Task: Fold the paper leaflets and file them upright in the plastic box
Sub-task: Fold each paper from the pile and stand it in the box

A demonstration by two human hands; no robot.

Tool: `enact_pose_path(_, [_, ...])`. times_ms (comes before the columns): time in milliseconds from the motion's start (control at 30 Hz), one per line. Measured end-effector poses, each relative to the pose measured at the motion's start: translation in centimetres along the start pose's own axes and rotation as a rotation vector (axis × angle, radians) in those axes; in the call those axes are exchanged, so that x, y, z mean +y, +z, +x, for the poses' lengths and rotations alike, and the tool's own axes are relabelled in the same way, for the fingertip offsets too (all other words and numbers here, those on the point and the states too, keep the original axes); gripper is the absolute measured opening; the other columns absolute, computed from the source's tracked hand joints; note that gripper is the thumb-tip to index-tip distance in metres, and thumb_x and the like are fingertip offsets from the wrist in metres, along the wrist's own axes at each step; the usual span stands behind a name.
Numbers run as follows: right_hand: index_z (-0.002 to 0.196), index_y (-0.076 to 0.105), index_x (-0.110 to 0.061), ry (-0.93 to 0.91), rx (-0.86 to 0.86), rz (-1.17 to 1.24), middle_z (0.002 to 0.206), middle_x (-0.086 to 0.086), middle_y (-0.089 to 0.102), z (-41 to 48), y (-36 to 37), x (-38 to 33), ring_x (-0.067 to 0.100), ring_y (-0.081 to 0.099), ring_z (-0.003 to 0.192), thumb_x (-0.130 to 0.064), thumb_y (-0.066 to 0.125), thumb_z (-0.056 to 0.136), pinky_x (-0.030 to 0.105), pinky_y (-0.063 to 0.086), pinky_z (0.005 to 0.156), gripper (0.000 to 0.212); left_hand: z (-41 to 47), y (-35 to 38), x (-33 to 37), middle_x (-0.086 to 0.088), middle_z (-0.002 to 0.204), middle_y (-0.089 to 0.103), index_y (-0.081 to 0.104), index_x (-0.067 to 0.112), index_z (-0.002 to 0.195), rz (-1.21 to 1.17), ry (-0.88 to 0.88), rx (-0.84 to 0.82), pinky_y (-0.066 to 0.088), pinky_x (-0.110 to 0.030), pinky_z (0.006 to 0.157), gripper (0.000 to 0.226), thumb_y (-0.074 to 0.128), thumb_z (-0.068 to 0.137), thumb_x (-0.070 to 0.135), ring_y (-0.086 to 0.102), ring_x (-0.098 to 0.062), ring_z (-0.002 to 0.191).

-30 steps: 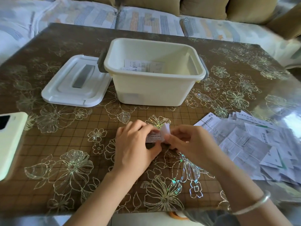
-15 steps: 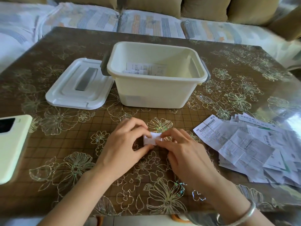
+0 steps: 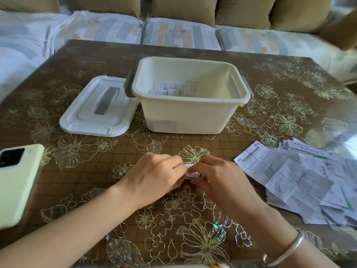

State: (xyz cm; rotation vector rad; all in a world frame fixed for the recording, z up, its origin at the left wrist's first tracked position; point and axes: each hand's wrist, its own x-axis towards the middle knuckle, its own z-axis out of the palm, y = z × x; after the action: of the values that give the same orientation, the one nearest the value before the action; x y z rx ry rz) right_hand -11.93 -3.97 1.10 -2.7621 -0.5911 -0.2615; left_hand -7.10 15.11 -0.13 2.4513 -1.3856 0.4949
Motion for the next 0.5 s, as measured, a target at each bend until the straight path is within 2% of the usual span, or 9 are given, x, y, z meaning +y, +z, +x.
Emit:
enact_pose_path(67, [0.092,0.069,-0.026,-0.051,0.024,-0.023,0.079,-0.01,0.057,0.2,0.1,0.3,0.012,0.059,0.066,-0.027,0.066,0.086,0.032,0.049,0.047,0.007,0.1,-0.4,-0.1,0.001,0.076,0.064,0.067,0.013,0.079,-0.06,-0.017,-0.002,0.05,-0.033,0.046,0.029,0.048,0.096,0.028,0.059,-0.016,0.058])
enact_pose_path(167, [0.089,0.067,-0.021,-0.125,0.051,-0.078,0.076,-0.008,0.058,0.1,0.0,0.7,0.013,0.059,0.066,-0.025,0.057,0.09,0.032,0.047,0.045,0.011,-0.3,-0.7,-0.3,0.004,0.081,0.065,0.067,0.016,0.083,-0.093,-0.038,-0.033,0.052,-0.033,0.049,0.024,0.056,0.09,0.035,0.061,-0.014,0.064])
enact_pose_path(233, [0.085,0.066,-0.019,-0.138,0.059,-0.08,0.074,-0.007,0.058,0.2,-0.1,0.8,0.013,0.058,0.064,-0.024,0.052,0.093,0.033,0.046,0.044,0.016,-0.4,-0.7,-0.3,0.004,0.084,0.065,0.067,0.015,0.087,-0.105,-0.063,-0.044,0.053,-0.033,0.051,0.015,0.066,0.085,0.03,0.062,-0.014,0.068])
enact_pose_path(300, [0.085,0.065,-0.019,-0.14,0.065,-0.058,0.072,-0.007,0.059,0.5,-0.4,1.0,0.013,0.058,0.063,-0.023,0.05,0.093,0.033,0.046,0.044,0.018,-0.4,-0.6,-0.3,0.005,0.085,0.065,0.067,0.014,0.088,-0.144,-0.105,-0.026,0.054,-0.032,0.054,0.011,0.065,0.088,0.025,0.062,-0.013,0.071])
enact_pose_path(400, [0.084,0.063,-0.018,-0.132,0.074,-0.086,0.071,-0.007,0.059,1.7,-2.0,0.3,0.014,0.057,0.062,-0.02,0.051,0.092,0.034,0.046,0.043,0.014,0.5,-1.9,-1.1,0.008,0.087,0.067,0.071,0.015,0.089,-0.244,-0.164,0.025,0.054,-0.029,0.063,0.018,0.062,0.093,0.029,0.064,-0.008,0.076])
enact_pose_path(500, [0.085,0.061,-0.017,-0.131,0.157,-0.153,0.073,-0.005,0.057,3.5,-5.2,-1.3,0.018,0.055,0.065,-0.014,0.059,0.087,0.036,0.046,0.044,0.004,2.7,-5.4,-2.0,0.009,0.085,0.069,0.074,0.014,0.091,-0.263,-0.177,0.108,0.054,-0.027,0.062,0.024,0.06,0.092,0.034,0.064,-0.005,0.074])
